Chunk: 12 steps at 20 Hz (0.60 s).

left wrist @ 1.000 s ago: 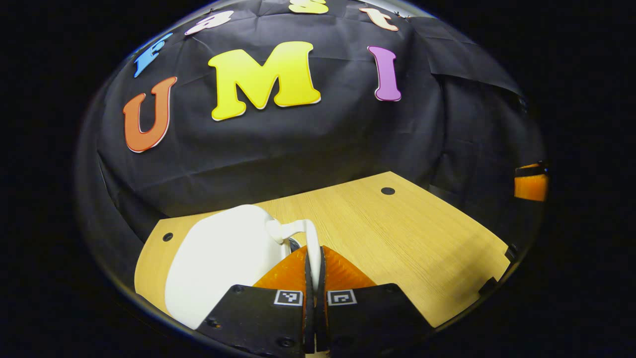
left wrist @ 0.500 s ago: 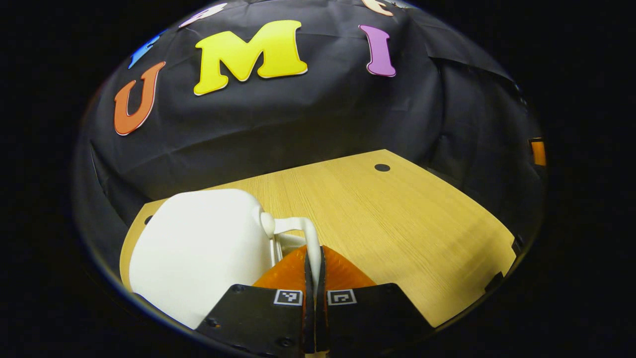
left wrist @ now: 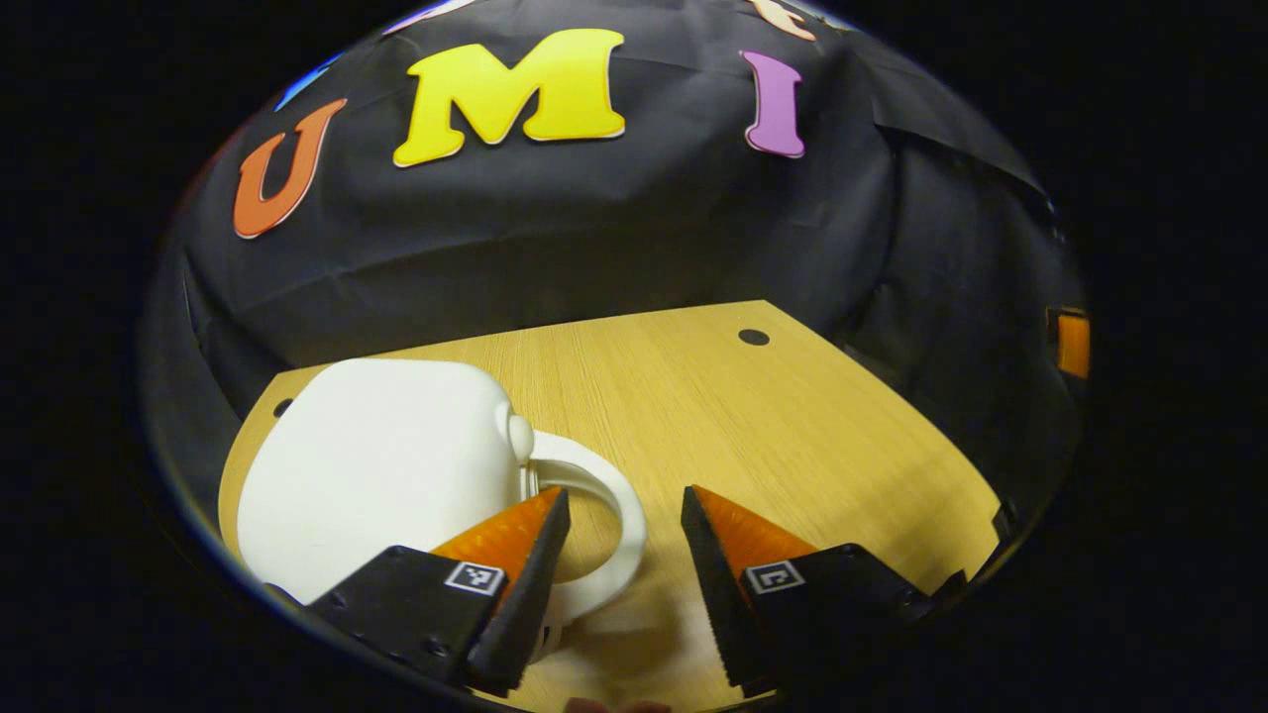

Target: First open the suitcase, pack the skin care products into it, and then close the suitcase.

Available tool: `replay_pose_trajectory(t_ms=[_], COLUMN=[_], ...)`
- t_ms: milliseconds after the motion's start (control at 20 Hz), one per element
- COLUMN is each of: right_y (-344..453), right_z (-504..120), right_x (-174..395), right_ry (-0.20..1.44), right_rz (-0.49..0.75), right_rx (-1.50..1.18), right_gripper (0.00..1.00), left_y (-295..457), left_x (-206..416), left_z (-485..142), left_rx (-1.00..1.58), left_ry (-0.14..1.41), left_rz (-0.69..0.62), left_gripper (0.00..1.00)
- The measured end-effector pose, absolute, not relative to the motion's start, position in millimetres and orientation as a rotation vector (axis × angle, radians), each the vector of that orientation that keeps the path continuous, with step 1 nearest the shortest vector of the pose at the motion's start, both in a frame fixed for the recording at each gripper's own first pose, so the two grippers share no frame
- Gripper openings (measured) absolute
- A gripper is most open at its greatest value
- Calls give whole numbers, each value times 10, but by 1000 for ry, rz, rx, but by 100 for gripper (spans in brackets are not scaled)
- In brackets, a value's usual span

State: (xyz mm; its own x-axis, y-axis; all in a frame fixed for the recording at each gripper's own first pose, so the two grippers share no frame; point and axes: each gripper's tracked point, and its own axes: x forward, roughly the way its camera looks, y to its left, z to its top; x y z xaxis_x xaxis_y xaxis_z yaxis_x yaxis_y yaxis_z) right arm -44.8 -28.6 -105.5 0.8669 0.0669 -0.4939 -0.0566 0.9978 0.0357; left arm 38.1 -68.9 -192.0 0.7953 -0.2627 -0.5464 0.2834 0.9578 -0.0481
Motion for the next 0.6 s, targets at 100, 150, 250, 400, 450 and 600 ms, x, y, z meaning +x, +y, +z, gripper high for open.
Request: replay_pose_trajectory(t_ms=[100,150,250,400,450,600], right_y=[-129,-46,144,418,507,652], right_z=[-1000,-941,-772,-370,-231,15], right_x=[-310,-244,-91,135,189,300], right_ry=[493,475,422,295,252,155], right_rz=[94,108,135,158,164,134], right_rx=[25,28,30,37,37,16], right_gripper=[82,83,79,82,82,82], left_y=[-443,-323,-107,192,229,362], left_x=[389,399,439,490,500,506], left_z=[-1552,-1316,-844,-236,-102,310], left_rx=[30,19,-22,-57,-64,-60], left_ry=[517,469,375,238,207,118], left_rz=[-201,-165,-103,-20,-20,-10], left_gripper=[95,96,96,96,96,96])
